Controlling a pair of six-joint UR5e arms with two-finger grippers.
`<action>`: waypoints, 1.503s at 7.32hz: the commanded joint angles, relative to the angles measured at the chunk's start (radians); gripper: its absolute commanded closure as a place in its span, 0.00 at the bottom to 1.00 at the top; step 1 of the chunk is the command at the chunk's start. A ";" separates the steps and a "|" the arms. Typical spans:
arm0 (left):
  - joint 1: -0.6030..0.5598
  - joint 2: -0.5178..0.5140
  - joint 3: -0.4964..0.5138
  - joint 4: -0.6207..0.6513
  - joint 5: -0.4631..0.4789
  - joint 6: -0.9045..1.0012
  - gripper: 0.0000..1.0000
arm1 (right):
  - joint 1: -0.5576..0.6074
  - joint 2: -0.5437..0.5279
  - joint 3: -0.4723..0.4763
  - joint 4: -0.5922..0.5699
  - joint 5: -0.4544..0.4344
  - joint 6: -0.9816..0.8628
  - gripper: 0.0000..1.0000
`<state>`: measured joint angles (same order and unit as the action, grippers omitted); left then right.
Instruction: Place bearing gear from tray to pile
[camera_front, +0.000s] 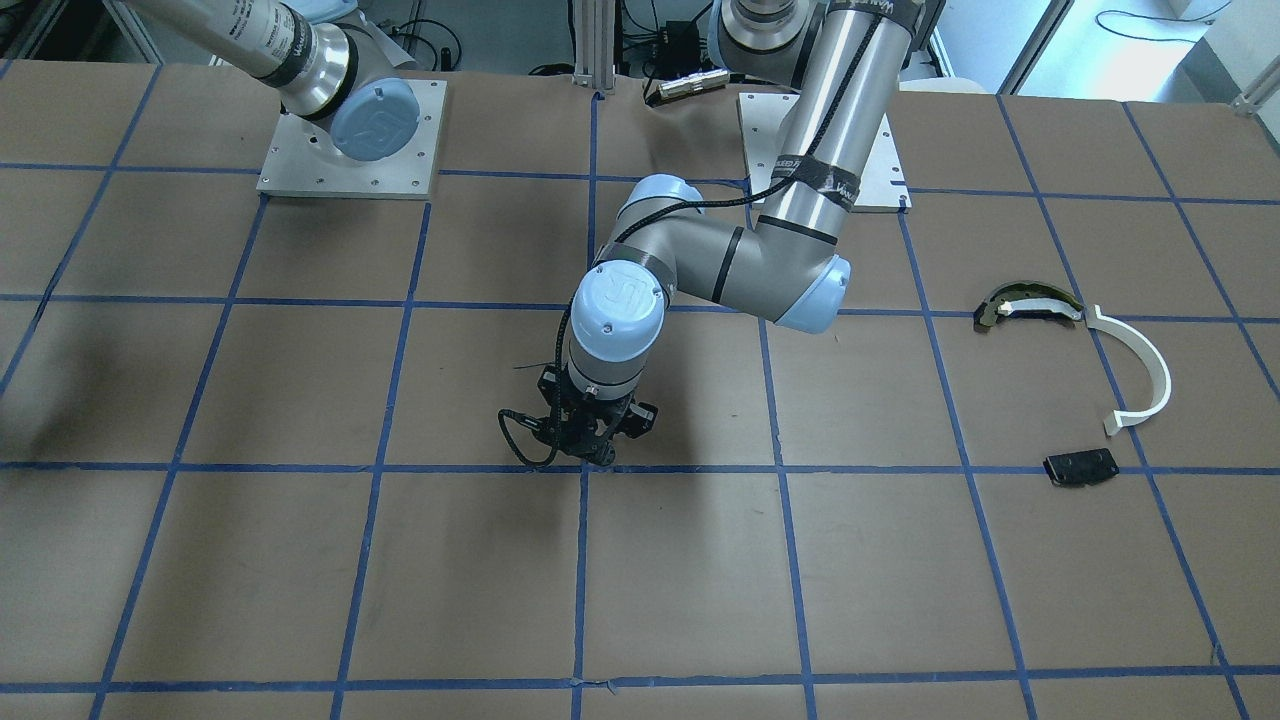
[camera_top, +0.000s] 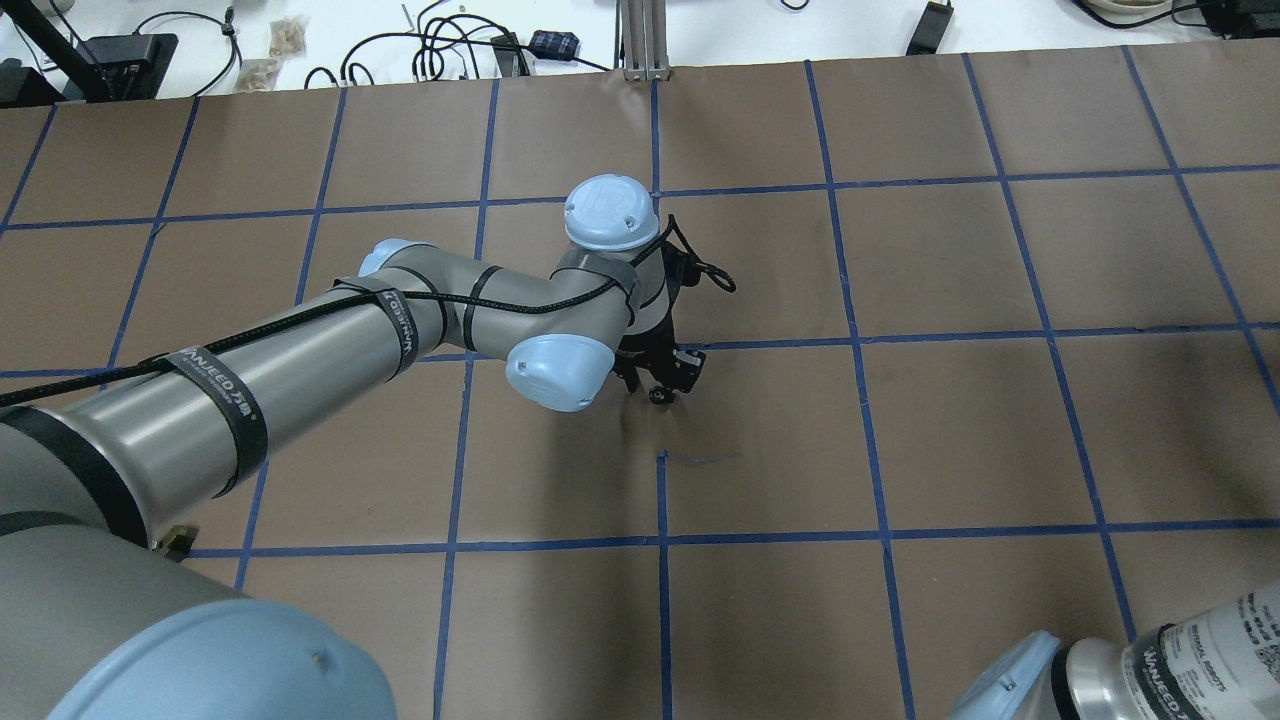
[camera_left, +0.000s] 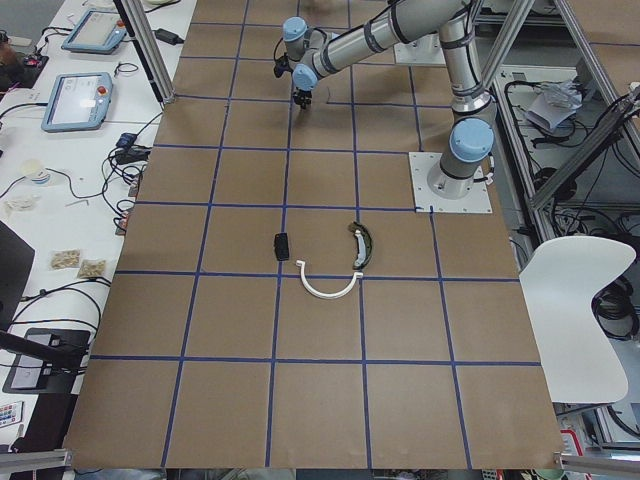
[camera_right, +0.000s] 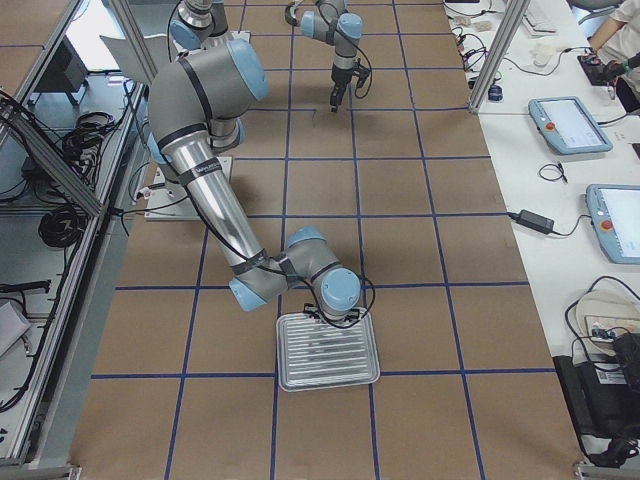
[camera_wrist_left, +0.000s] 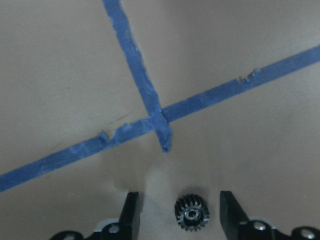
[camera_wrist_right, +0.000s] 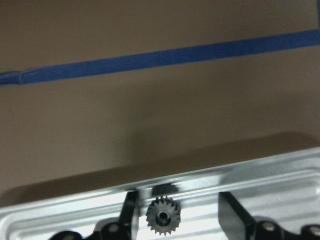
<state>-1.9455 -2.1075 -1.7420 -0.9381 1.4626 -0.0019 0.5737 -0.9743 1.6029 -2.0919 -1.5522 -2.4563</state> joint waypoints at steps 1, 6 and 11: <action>-0.003 0.000 0.001 -0.001 0.001 0.007 1.00 | 0.000 -0.001 0.000 0.000 -0.003 0.000 0.73; 0.063 0.059 0.062 -0.075 0.117 0.042 1.00 | 0.041 -0.160 -0.003 0.116 -0.014 0.190 0.95; 0.673 0.141 0.101 -0.283 0.249 0.333 1.00 | 0.282 -0.426 -0.014 0.462 -0.017 0.651 0.94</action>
<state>-1.4316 -1.9764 -1.6188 -1.1990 1.6878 0.2576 0.7781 -1.3310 1.5969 -1.7589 -1.5636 -1.9787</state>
